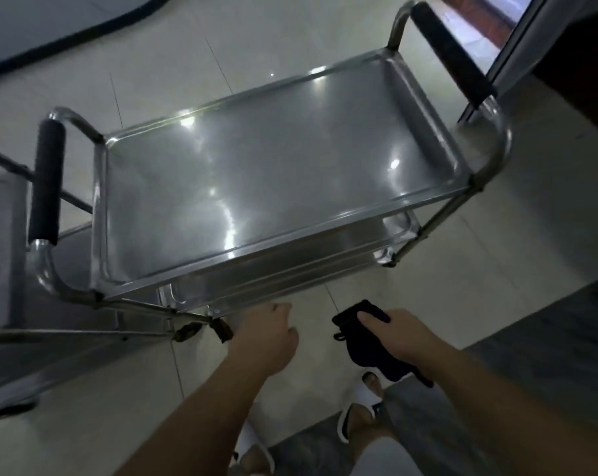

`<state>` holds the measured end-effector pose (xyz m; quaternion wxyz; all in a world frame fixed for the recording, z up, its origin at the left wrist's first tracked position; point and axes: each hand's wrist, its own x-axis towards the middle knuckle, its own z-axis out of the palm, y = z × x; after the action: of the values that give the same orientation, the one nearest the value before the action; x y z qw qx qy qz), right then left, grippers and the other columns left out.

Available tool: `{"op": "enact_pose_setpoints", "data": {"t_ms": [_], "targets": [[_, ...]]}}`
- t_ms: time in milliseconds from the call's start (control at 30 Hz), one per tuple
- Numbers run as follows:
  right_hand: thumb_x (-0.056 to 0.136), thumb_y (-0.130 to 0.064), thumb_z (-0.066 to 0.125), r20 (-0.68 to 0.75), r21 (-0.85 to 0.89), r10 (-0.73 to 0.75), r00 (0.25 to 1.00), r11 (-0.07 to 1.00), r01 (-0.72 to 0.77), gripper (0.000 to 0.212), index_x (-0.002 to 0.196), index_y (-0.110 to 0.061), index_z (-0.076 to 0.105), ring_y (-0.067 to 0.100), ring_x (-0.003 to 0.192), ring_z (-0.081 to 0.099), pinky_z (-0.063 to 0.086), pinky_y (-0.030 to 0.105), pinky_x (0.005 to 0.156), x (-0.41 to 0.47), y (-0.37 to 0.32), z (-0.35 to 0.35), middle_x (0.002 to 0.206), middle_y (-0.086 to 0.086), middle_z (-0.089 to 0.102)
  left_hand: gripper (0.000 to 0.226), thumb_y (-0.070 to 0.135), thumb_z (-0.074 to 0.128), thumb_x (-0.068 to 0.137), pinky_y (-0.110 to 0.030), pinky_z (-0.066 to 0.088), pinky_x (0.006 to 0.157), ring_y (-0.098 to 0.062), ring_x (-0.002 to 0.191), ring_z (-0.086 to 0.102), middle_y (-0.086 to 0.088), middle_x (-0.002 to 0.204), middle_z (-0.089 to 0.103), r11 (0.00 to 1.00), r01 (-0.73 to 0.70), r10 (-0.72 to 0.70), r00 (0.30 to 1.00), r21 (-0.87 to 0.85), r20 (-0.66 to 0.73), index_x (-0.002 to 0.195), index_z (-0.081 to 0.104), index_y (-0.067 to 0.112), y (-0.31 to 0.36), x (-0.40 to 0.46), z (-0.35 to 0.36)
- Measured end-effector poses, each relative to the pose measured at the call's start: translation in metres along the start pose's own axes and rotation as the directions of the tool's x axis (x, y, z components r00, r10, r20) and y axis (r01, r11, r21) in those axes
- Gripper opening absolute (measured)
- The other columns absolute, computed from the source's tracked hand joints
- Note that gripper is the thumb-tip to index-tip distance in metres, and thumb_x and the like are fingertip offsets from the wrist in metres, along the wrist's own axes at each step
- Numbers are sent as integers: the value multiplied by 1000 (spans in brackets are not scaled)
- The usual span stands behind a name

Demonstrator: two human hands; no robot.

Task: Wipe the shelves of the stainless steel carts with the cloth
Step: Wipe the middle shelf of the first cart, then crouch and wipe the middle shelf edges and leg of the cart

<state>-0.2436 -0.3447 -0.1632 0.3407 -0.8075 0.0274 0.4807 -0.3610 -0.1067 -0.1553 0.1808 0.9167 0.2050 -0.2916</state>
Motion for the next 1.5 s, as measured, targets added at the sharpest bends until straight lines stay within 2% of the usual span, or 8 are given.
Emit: {"op": "enact_pose_setpoints", "data": {"t_ms": [133, 200, 367, 633, 900, 1067, 1267, 1500], "targets": [[92, -61, 63, -46, 163, 30, 999, 986, -22, 49, 89, -13, 75, 20, 73, 73, 51, 23, 52, -63, -14, -35, 84, 6, 76, 59, 43, 41, 105, -39, 43, 112, -26, 138, 49, -4, 158, 44, 999, -42, 41, 998, -29, -47, 160, 34, 24, 39, -38, -37], [92, -60, 64, -81, 218, 23, 996, 976, -5, 50, 93, -11, 75, 23, 78, 74, 58, 28, 59, -88, -21, -48, 88, 8, 76, 58, 42, 42, 105, -41, 43, 112, -26, 139, 47, -3, 159, 42, 996, -83, 80, 994, -43, -78, 160, 34, 24, 55, -52, -52], [89, -64, 65, -205, 304, 31, 978, 952, 34, 53, 97, -12, 75, 28, 81, 75, 62, 40, 74, -137, -27, -60, 91, 11, 77, 58, 38, 44, 106, -41, 40, 114, -26, 143, 42, -2, 162, 38, 979, -189, 178, 976, -83, -125, 161, 33, 24, 82, -76, -83], [87, -66, 66, -393, 441, 84, 916, 891, 108, 50, 95, -17, 74, 22, 68, 76, 59, 33, 61, -196, -8, -77, 75, 1, 77, 56, 38, 45, 105, -44, 43, 111, -30, 138, 46, -5, 155, 44, 936, -351, 346, 928, -14, -136, 157, 37, 22, 127, -91, -105], [86, -65, 68, -475, 556, 155, 866, 816, 159, 52, 95, -14, 75, 29, 72, 77, 64, 46, 75, -203, 19, -143, 79, 6, 78, 47, 40, 48, 100, -42, 48, 101, -26, 126, 54, 0, 143, 53, 894, -447, 446, 881, 29, -157, 145, 48, 28, 201, -73, -116], [87, -64, 68, -459, 616, 150, 876, 764, 191, 52, 98, -14, 75, 30, 74, 77, 63, 51, 80, -190, 42, -215, 82, 6, 79, 40, 46, 50, 97, -43, 53, 98, -19, 116, 60, 6, 132, 58, 876, -479, 481, 861, 52, -167, 133, 58, 31, 286, -39, -125], [81, -65, 74, -451, 674, 167, 877, 708, 211, 54, 96, -14, 75, 35, 78, 77, 62, 58, 79, -189, 87, -353, 85, 11, 78, 58, 42, 45, 103, -46, 44, 112, -25, 141, 46, 0, 159, 42, 889, -453, 459, 875, 74, -155, 158, 37, 27, 431, 3, -119], [83, -65, 71, -433, 710, 209, 877, 679, 188, 54, 97, -13, 73, 32, 73, 77, 62, 54, 81, -160, 108, -489, 78, 9, 78, 59, 44, 48, 103, -39, 45, 109, -25, 132, 54, -4, 159, 42, 920, -389, 382, 919, -58, -98, 158, 38, 27, 546, 39, -115]]}}
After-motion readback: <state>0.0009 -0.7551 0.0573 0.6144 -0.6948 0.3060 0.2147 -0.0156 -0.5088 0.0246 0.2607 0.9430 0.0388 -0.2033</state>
